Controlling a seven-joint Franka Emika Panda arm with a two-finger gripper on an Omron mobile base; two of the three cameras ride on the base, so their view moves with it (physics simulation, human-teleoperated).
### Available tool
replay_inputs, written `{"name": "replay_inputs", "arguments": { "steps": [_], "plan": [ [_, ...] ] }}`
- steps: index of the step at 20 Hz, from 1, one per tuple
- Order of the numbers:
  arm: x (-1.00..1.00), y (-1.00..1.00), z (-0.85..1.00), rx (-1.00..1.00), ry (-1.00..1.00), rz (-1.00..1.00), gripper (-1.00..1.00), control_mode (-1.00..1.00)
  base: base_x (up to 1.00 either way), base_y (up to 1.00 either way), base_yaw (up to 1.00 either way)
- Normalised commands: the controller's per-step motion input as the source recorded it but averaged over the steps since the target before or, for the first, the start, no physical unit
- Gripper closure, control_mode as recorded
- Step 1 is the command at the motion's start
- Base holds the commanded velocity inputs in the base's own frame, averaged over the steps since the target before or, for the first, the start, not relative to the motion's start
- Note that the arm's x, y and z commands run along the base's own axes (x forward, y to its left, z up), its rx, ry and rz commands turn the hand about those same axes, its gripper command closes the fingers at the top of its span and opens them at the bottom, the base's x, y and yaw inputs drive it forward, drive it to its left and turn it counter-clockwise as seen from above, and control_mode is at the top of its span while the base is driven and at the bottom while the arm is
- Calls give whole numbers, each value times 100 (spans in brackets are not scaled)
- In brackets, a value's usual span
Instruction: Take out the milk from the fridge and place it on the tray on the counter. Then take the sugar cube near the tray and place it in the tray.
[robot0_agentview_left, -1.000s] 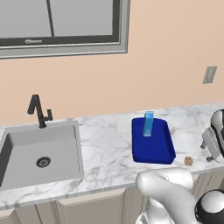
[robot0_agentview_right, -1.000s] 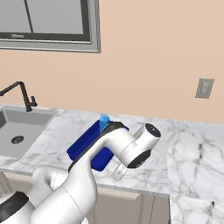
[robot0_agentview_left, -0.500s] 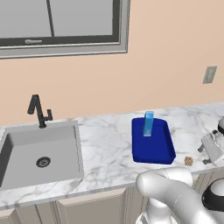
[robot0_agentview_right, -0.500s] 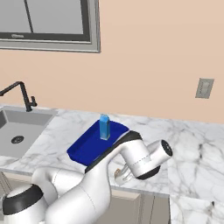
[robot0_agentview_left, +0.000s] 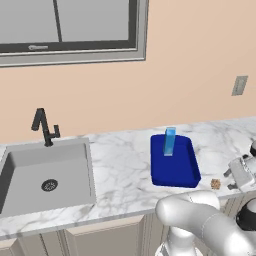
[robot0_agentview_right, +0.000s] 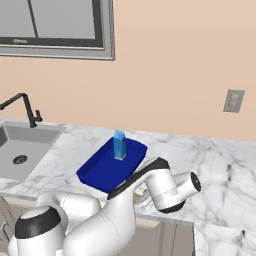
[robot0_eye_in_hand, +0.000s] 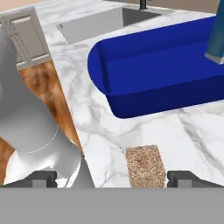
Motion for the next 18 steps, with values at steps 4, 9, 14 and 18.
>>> {"name": "replay_inputs", "arguments": {
  "steps": [4, 9, 14, 18],
  "plan": [
    [18, 9, -20, 9, -2, -4, -100, -100, 0, 0, 0],
    [29, 0, -8, 6, 0, -4, -100, -100, 0, 0, 0],
    [19, 0, -24, 4, 0, -4, -100, -100, 0, 0, 0],
    [7, 0, -31, 0, 0, -2, -100, -100, 0, 0, 0]
  ]
}}
